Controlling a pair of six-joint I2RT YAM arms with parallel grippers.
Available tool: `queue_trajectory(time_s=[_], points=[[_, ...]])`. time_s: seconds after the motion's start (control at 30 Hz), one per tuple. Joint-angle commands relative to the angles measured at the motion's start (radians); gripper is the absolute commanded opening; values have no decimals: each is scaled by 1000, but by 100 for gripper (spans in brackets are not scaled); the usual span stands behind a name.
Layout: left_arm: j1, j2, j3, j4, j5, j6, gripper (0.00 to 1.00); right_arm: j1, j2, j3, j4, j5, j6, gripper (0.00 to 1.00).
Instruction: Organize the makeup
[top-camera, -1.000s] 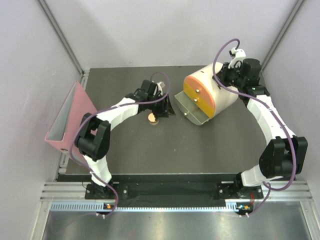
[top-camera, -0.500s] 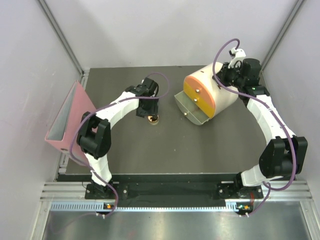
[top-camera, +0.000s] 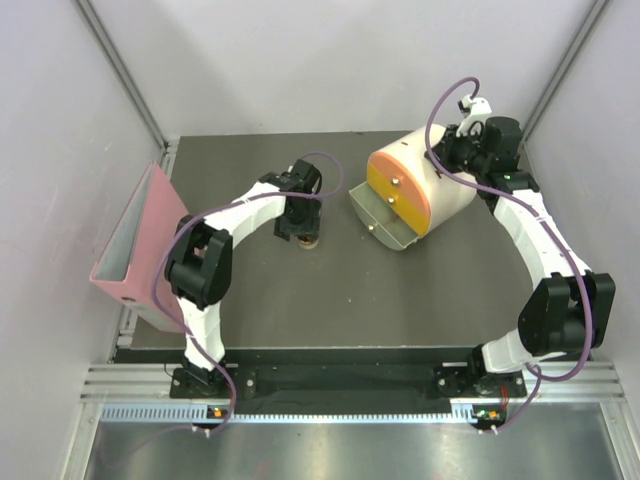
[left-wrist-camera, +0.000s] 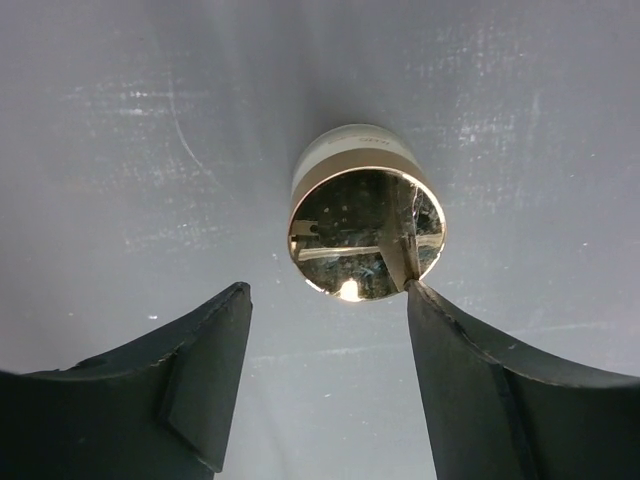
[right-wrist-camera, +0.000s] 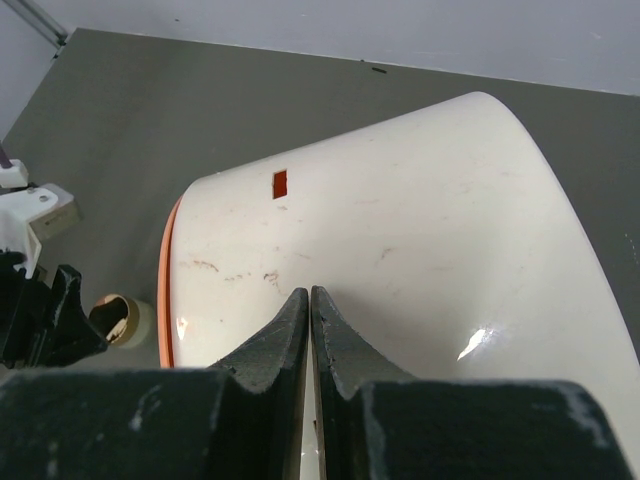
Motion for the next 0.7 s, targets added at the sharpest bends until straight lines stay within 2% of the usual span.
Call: queue_trajectory(time_s=[0.0, 0.67], points=[[0, 39, 42, 34, 47, -3, 69, 7, 117, -108, -428, 43, -42, 6], [-3, 183, 142, 46, 70, 13, 72, 6, 151, -70, -448, 40, -62, 6]])
